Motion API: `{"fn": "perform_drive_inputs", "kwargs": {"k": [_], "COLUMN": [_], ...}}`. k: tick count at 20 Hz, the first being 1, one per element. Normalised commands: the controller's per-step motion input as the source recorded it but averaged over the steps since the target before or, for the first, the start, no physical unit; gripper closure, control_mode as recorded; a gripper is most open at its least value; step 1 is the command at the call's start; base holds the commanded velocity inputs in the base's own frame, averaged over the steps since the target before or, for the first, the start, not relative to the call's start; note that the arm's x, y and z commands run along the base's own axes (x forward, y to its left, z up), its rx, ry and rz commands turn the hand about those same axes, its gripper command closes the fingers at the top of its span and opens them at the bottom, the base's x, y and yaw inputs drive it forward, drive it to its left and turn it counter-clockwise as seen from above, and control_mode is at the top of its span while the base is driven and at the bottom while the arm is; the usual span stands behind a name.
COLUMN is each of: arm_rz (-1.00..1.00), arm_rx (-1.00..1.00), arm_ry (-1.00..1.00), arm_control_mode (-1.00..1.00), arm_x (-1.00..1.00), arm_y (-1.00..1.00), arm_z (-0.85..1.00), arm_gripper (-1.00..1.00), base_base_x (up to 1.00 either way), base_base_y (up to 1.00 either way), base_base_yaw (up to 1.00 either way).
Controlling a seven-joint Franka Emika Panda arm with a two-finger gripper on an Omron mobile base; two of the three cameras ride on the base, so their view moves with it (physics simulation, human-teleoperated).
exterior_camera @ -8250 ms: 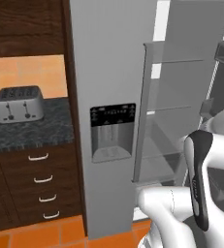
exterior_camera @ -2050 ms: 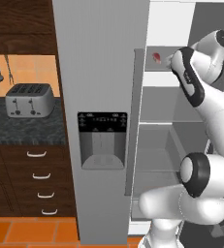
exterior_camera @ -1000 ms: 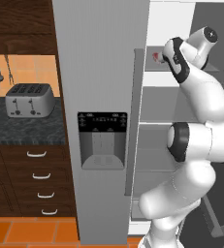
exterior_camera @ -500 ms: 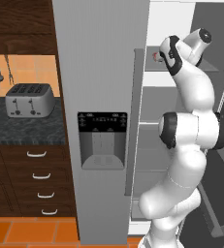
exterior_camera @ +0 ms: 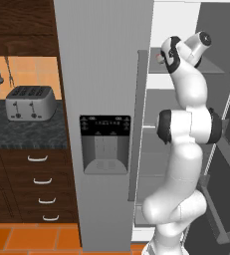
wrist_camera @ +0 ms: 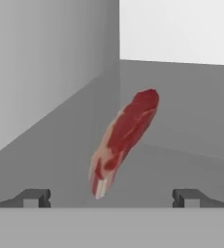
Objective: Place one bell pepper and one steak in each tupperware on the nearby counter, to pack two identical lunches.
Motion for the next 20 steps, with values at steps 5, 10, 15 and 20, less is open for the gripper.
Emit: {"fn": "perform_drive_inputs", "kwargs": {"k": [5,10,15,20], "arm_rz": [0.02,0.0,0.0,0.0], "arm_rx": [0.0,-0.01,0.0,-0.05], "arm_ry": [0.01,0.0,0.01,0.1], "arm_control_mode": [-1.0,-1.0,-1.0,-1.0], "arm_x": [0.46,0.5,0.46,0.22], "arm_y": [-0.02,0.0,0.0,0.0], "arm_z": [-0.1,-0.18,-0.14,-0.48], "arm_gripper": [-1.0,-1.0,-1.0,1.0], "base_base_x": [0.0,0.0,0.0,0.0], "base_base_y": [0.0,0.0,0.0,0.0], "base_base_yaw": [0.0,0.0,0.0,0.0]}}
